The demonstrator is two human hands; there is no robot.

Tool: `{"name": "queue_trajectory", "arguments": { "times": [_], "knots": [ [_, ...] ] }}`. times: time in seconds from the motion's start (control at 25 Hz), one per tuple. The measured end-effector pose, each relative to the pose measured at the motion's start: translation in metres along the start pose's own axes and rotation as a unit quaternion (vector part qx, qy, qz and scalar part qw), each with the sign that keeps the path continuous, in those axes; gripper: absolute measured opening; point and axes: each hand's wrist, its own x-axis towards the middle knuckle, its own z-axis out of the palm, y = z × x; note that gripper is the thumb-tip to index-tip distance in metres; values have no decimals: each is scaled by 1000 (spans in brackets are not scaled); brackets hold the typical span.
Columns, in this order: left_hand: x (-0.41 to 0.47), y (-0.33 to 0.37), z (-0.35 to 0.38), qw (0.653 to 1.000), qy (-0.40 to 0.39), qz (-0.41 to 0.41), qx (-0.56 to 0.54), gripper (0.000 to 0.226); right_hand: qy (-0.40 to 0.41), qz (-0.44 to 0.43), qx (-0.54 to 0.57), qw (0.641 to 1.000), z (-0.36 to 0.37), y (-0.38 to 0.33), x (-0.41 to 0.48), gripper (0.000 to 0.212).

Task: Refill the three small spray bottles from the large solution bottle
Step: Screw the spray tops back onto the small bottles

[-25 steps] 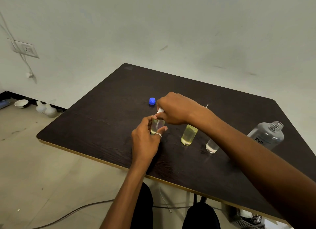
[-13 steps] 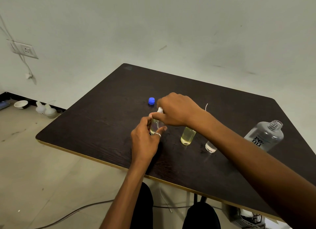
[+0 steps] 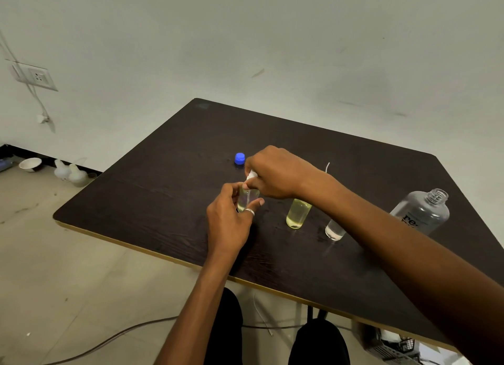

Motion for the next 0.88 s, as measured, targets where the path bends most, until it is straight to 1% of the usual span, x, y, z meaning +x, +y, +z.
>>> {"name": "queue_trajectory", "arguments": {
  "times": [0.16, 0.28, 0.4, 0.64, 0.88],
  "knots": [
    [-1, 3, -1, 1000, 3, 11, 14, 38, 23, 46, -32, 998, 8, -5, -3, 26],
    [-1, 2, -2, 1000, 0, 11, 17, 37, 38, 63, -59, 996, 6, -13, -5, 32],
    [-1, 1, -2, 1000, -4, 16, 9, 35, 61, 99, -71, 991, 8, -22, -8, 38],
    [-2, 1, -3, 1000, -8, 19, 2, 36, 80, 144, -61, 984, 12, -28, -5, 32],
    [-1, -1, -1, 1000, -8, 21, -4, 36, 89, 156, -58, 982, 10, -31, -7, 34]
  ]
}}
